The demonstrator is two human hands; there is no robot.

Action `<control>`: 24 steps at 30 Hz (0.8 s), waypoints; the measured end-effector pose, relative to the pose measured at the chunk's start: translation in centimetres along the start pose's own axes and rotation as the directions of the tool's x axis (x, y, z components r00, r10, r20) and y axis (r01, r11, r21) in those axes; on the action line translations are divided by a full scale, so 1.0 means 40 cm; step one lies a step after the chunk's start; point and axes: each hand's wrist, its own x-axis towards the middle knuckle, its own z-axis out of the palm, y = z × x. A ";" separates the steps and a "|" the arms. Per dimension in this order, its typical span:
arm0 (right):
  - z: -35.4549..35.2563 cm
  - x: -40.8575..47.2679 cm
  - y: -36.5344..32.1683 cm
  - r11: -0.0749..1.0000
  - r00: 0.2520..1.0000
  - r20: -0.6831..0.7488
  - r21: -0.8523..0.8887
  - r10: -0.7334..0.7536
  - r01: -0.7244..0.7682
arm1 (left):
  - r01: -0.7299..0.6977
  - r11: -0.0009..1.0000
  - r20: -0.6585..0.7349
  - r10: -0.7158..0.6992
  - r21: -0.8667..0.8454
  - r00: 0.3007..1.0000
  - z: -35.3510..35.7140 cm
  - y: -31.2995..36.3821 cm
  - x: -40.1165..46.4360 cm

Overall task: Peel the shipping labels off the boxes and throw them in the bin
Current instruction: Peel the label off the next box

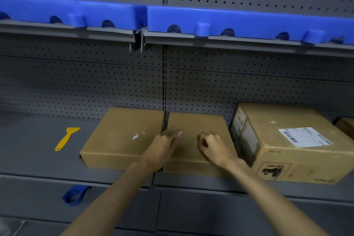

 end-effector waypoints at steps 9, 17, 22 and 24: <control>-0.036 0.007 0.064 0.994 0.995 -0.029 -0.055 0.094 -0.095 | 0.044 0.999 0.069 -0.045 0.015 0.997 -0.012 -0.011 0.002; 0.022 0.017 -0.014 0.997 0.995 0.056 0.020 -0.079 0.078 | 0.026 0.991 0.070 -0.035 0.128 0.997 -0.001 -0.015 0.014; -0.006 0.029 0.036 0.990 0.995 -0.044 -0.113 0.084 -0.089 | 0.011 0.989 0.074 -0.022 0.146 0.997 0.001 -0.014 0.010; 0.015 0.035 -0.001 0.991 0.996 -0.055 -0.113 0.072 -0.078 | 0.011 0.991 0.090 -0.023 0.136 0.996 0.007 -0.012 0.012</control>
